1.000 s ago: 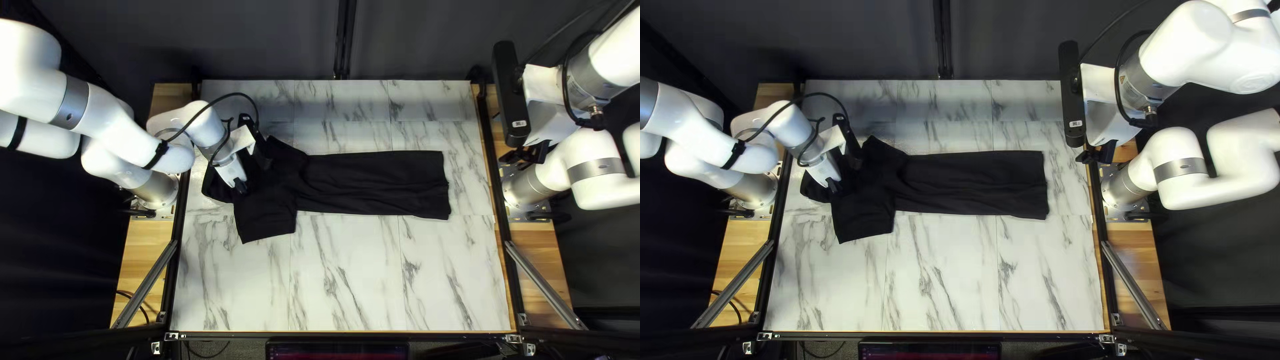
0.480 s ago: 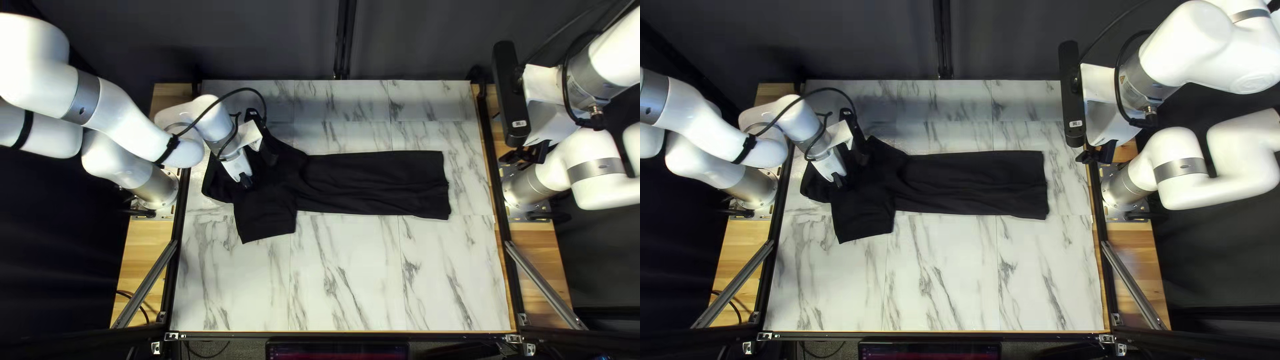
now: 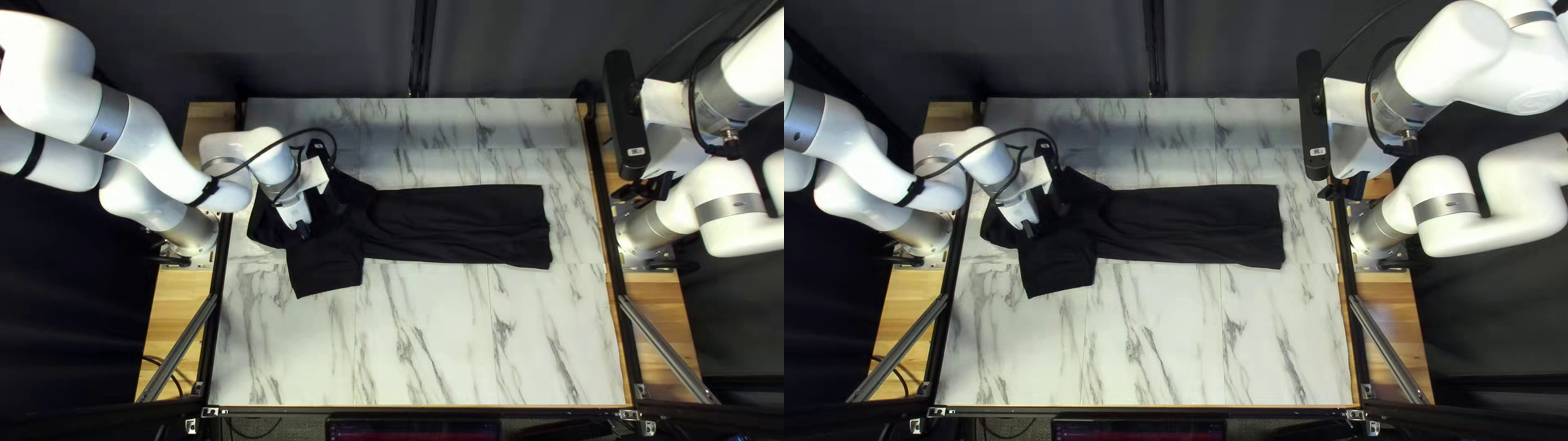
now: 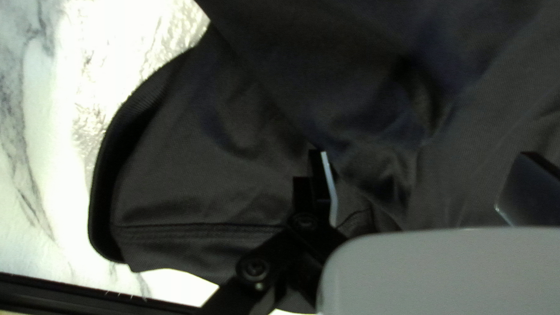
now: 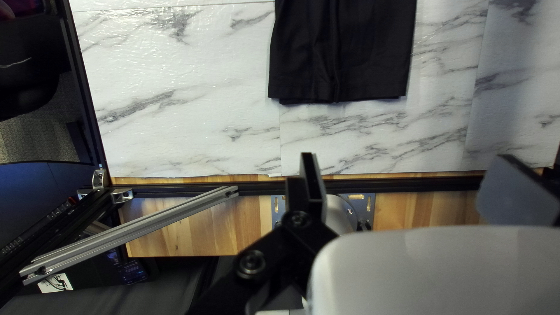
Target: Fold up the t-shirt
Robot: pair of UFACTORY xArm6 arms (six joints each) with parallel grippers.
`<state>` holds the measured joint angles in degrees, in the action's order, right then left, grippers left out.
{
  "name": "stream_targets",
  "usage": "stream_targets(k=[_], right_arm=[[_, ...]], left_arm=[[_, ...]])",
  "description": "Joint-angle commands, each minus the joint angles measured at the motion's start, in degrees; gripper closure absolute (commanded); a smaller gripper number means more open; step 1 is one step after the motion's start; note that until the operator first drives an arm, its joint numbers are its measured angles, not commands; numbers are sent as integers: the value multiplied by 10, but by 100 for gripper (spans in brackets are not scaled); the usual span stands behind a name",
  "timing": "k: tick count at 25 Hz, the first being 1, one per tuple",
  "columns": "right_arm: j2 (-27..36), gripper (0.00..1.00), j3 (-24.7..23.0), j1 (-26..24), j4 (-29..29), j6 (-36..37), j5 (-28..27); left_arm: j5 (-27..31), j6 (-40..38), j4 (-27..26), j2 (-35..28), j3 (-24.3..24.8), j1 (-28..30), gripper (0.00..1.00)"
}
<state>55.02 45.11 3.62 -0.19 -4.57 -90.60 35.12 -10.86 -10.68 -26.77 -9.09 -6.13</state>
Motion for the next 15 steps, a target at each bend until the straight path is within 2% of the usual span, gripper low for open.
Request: stream_targets(k=[1,10,12,13,14,15], right_arm=[[0,0,0,0,0,0,0],[0,0,0,0,0,0,0],[0,0,0,0,0,0,0],[0,0,0,0,0,0,0],[0,0,0,0,0,0,0],[0,0,0,0,0,0,0]], left_arm=[[8,-15,9,-16,13,4,0],[11,-6,0,11,-5,3,0],[12,-5,-3,10,-7,5,3],[13,-5,-4,9,-7,6,41],[13,-6,-4,7,-6,6,94],[14,-7,-4,3,-3,8,100]])
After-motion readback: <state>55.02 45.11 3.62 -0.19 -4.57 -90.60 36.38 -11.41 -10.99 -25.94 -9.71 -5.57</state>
